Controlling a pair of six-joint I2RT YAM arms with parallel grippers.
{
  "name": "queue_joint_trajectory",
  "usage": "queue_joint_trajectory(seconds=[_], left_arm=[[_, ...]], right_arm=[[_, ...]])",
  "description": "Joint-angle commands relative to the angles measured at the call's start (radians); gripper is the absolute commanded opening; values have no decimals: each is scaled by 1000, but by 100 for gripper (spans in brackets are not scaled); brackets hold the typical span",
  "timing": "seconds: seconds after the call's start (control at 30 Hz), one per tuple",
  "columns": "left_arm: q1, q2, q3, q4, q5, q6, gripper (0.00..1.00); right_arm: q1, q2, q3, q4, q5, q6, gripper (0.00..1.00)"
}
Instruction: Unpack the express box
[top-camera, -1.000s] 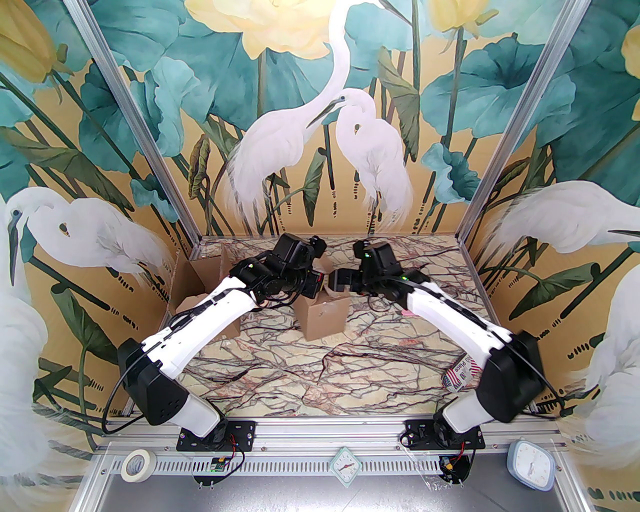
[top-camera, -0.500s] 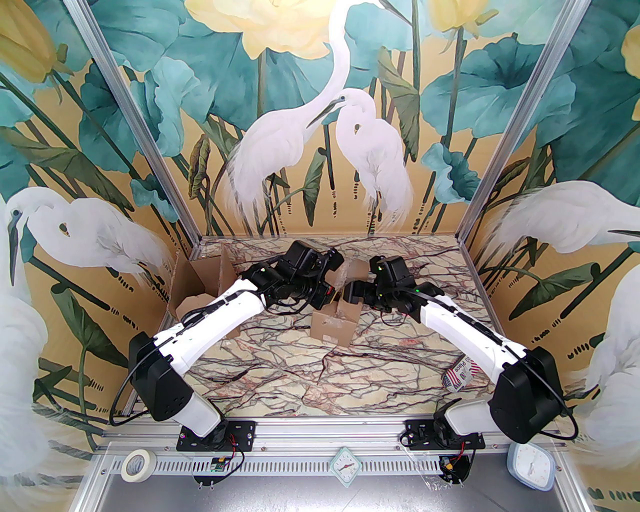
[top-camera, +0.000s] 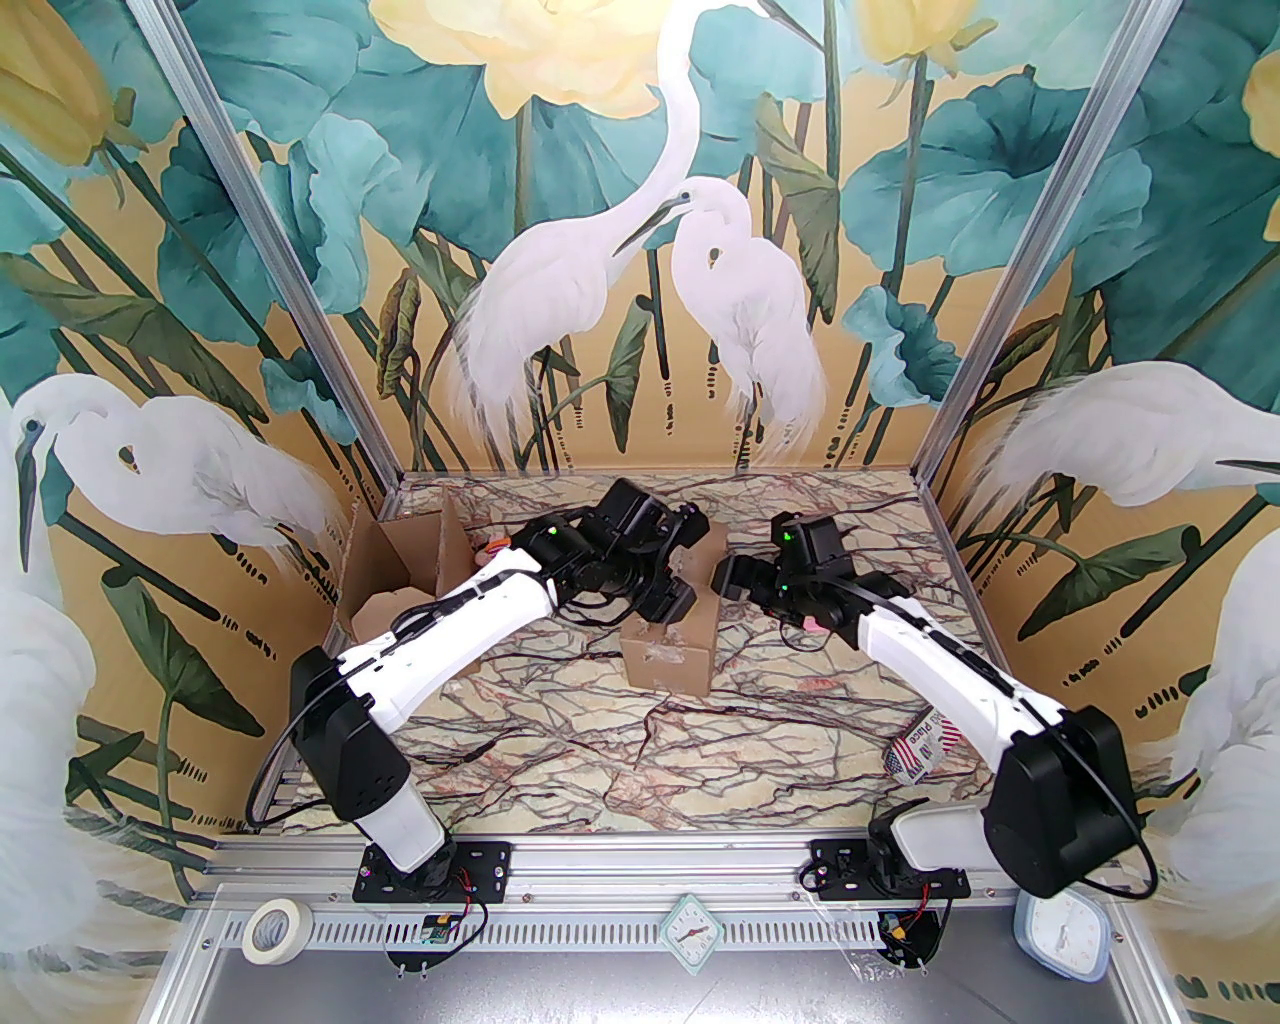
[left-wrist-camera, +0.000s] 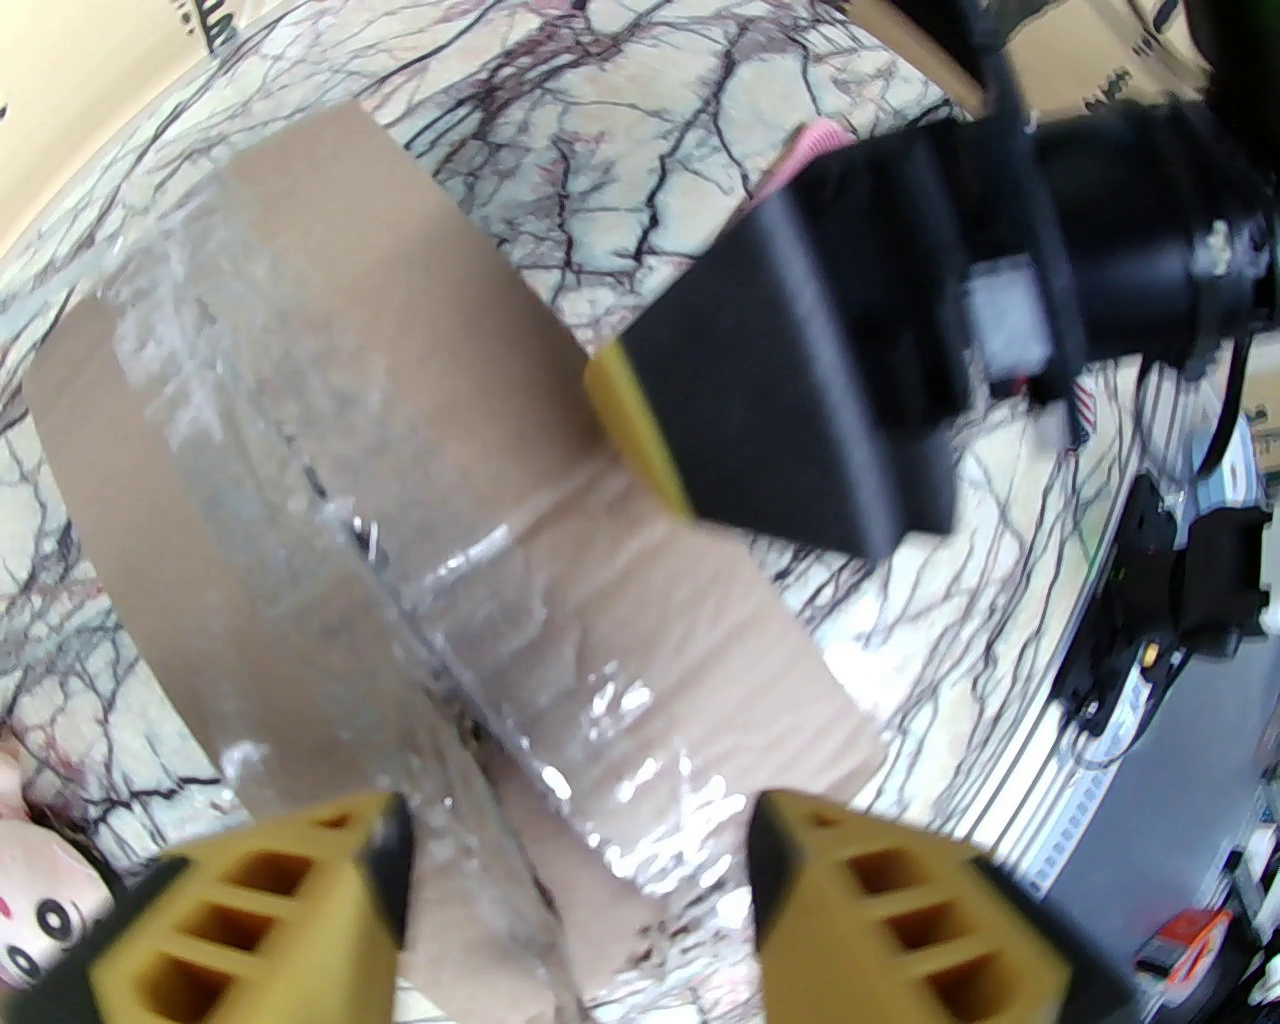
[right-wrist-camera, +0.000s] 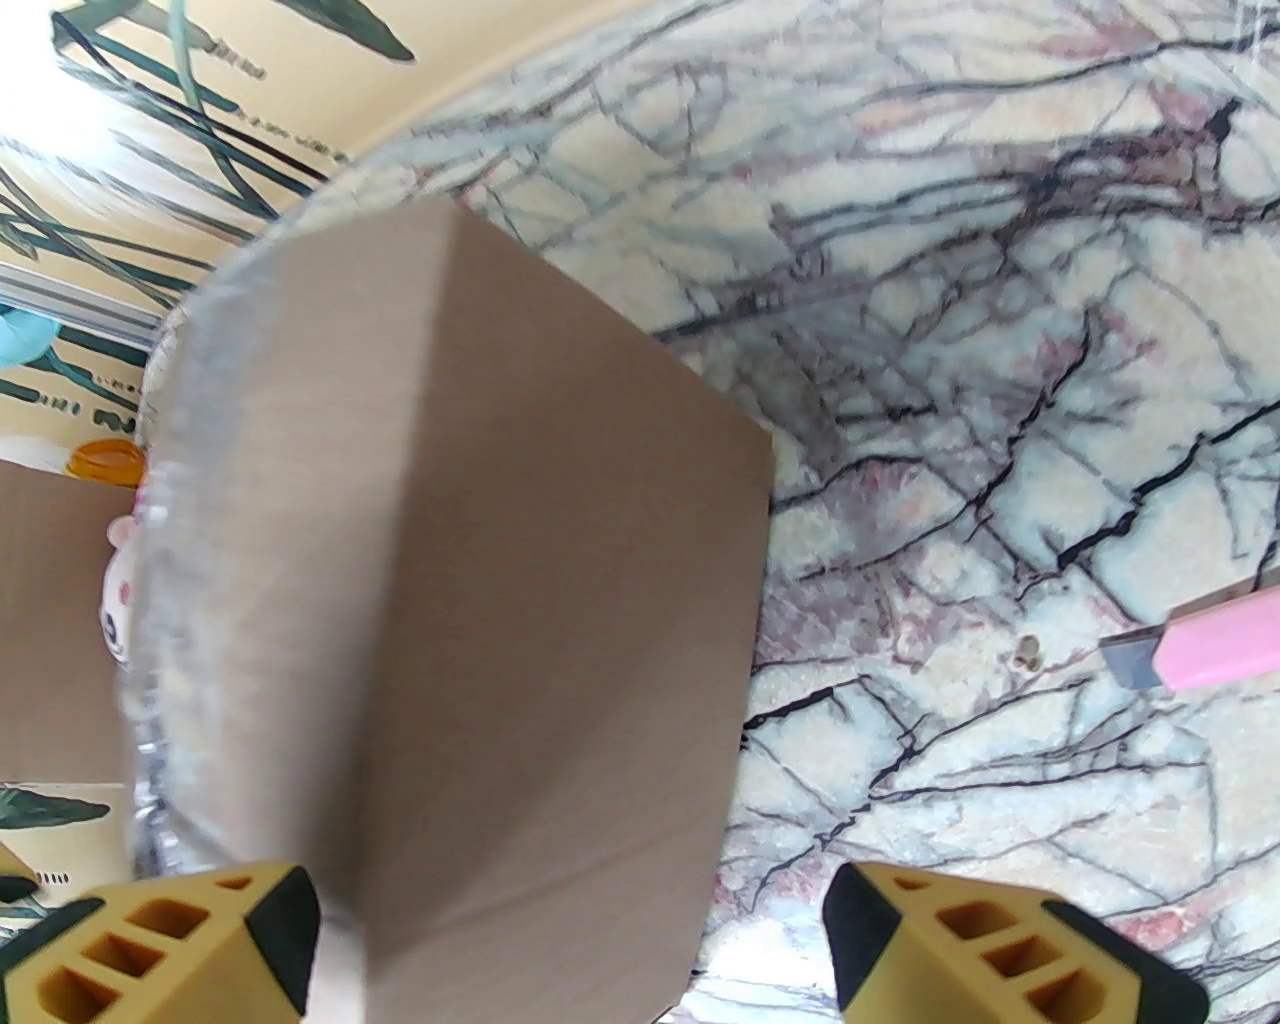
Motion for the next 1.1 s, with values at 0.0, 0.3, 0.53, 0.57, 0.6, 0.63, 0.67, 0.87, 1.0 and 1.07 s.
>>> queue_joint_trajectory(seconds=[0.0,0.3,0.53,0.57,0.6,0.63,0.67,0.87,1.0,1.07], left_arm=[[-8,55,101,-106,-40,26,73],[-7,189,303,-397,-118,46,80],[-5,214,340,-468,-134,62,88],[-4,224,354,-483,-144,64,89],[-4,236,367,-499,-151,67,89],[-4,252,383,-517,-162,69,90],[-4,266,399,-530,-173,69,90],[-4,315,446,-551,-173,68,92],[-3,333,464,-576,-197,74,91],[1,333,463,-577,-208,69,92]], right_arm=[[-4,20,51,11,-18,-31,91],[-3,45,111,2,27,-62,94],[15,125,167,-2,5,-112,96],[22,137,175,-7,5,-129,96],[28,146,184,-12,15,-139,96],[36,153,188,-15,29,-150,96],[42,164,193,-19,35,-156,96],[63,185,205,-31,63,-164,96],[65,195,209,-41,75,-173,96],[65,202,213,-52,83,-178,96]])
